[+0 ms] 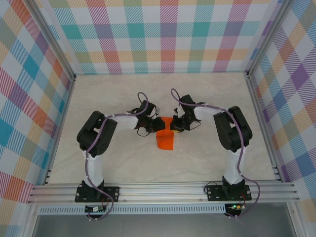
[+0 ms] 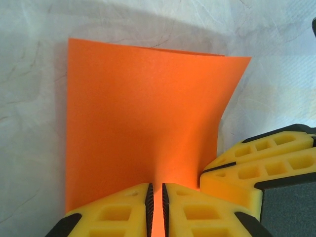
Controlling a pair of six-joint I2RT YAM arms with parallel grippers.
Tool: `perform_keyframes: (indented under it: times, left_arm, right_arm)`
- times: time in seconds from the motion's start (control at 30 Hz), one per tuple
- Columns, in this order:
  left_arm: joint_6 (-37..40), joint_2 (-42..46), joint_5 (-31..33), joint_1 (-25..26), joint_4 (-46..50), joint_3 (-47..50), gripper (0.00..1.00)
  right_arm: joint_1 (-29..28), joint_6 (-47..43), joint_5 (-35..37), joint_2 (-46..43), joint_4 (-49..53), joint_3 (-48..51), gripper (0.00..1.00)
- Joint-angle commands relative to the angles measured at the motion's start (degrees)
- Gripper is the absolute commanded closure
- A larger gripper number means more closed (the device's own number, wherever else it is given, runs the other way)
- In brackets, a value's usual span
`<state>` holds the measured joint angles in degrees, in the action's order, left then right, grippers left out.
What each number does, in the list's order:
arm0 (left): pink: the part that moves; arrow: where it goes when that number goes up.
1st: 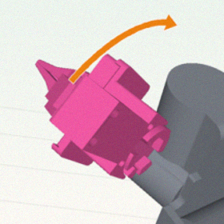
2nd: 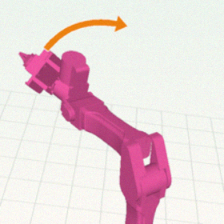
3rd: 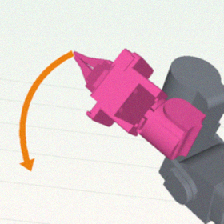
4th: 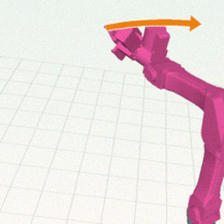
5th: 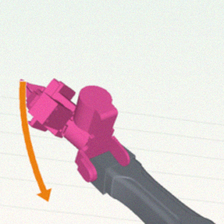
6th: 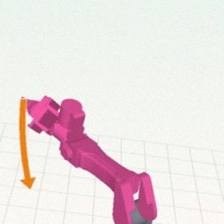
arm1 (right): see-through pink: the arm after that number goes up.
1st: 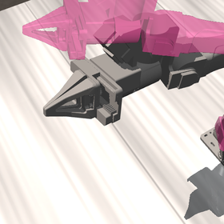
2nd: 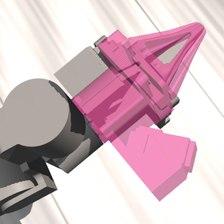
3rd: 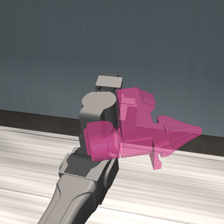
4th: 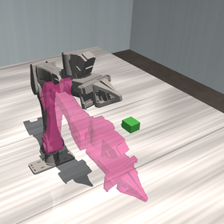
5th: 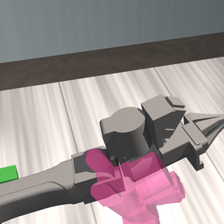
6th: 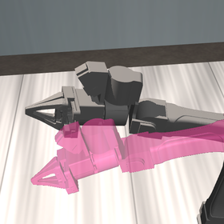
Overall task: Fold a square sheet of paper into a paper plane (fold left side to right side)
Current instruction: Hold the square sheet of paper at the center of the table, then first fold the square sheet of paper in half at the center of the table.
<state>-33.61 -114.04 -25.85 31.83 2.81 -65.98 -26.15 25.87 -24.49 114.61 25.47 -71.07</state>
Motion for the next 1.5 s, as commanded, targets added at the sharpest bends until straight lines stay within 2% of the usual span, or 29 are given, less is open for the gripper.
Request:
perform_keyframes:
  times: [0.0, 0.33, 0.77, 1.13, 1.47]
  left_arm:
    - [0.69, 0.50, 3.01, 0.21, 4.25, -1.76, 0.82]
    - [1.13, -2.55, 2.88, 0.05, 5.31, -6.15, 0.82]
    - [1.47, -5.14, 5.28, -2.37, 5.04, -6.98, 0.85]
    - [1.79, -5.42, 6.01, -5.72, 5.01, -9.10, 0.85]
    - [1.98, -9.81, 5.37, -7.73, 5.06, -14.87, 0.85]
  right_arm:
    - [-0.31, -1.90, 5.63, 3.40, 6.01, -0.10, 0.90]
    - [-0.27, -2.84, 8.82, 5.18, 8.23, -0.96, 0.90]
    - [-0.31, -4.50, 11.92, 5.61, 10.96, -1.53, 0.90]
    - [-0.34, -4.86, 11.77, 5.30, 10.85, -1.09, 0.90]
    - [-0.31, -4.86, 11.48, 5.09, 11.00, -1.27, 0.90]
